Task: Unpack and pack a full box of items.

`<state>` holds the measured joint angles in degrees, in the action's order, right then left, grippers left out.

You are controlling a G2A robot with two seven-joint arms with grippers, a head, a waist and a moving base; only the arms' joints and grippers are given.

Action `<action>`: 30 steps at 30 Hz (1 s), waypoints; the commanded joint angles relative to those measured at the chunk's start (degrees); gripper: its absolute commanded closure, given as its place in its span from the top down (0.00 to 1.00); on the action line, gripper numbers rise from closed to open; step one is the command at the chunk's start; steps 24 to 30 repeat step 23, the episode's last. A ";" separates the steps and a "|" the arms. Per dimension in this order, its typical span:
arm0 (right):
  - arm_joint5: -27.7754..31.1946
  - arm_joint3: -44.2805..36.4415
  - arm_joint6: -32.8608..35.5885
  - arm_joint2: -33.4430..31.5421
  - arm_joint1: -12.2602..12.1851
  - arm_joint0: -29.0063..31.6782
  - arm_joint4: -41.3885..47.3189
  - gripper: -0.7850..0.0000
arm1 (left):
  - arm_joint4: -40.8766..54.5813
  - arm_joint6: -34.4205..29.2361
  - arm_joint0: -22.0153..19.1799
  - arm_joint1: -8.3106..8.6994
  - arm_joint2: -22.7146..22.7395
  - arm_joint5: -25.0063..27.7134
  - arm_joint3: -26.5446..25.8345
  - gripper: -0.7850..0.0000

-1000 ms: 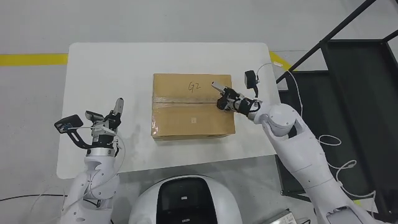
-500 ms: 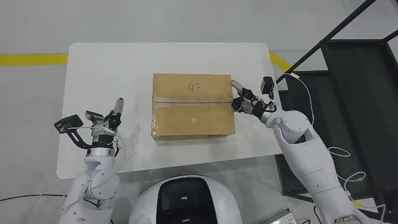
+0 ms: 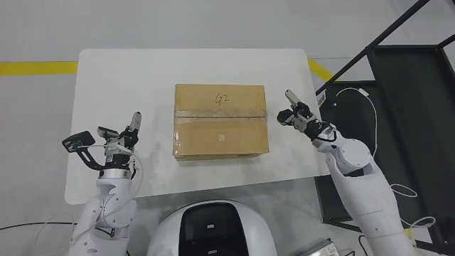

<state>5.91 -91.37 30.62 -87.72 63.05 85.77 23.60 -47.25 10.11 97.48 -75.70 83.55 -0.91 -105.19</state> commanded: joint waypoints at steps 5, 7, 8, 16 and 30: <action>1.27 -0.41 -1.01 -0.37 0.08 0.46 -0.02 1.00 | 0.00 0.00 0.00 0.00 0.00 0.00 0.00 1.00; 1.29 -0.40 -1.00 -0.37 0.08 0.45 -0.01 1.00 | 0.00 0.00 0.00 0.00 0.00 0.00 0.00 1.00; 1.28 -0.39 -0.99 -0.36 0.08 0.44 -0.01 1.00 | 0.00 0.00 0.00 0.00 0.00 0.00 0.00 1.00; 1.26 -0.39 -0.97 -0.36 0.08 0.44 0.00 1.00 | 0.00 0.00 0.00 0.00 0.00 0.00 0.00 1.00; 1.26 -0.39 -0.97 -0.36 0.08 0.44 0.00 1.00 | 0.00 0.00 0.00 0.00 0.00 0.00 0.00 1.00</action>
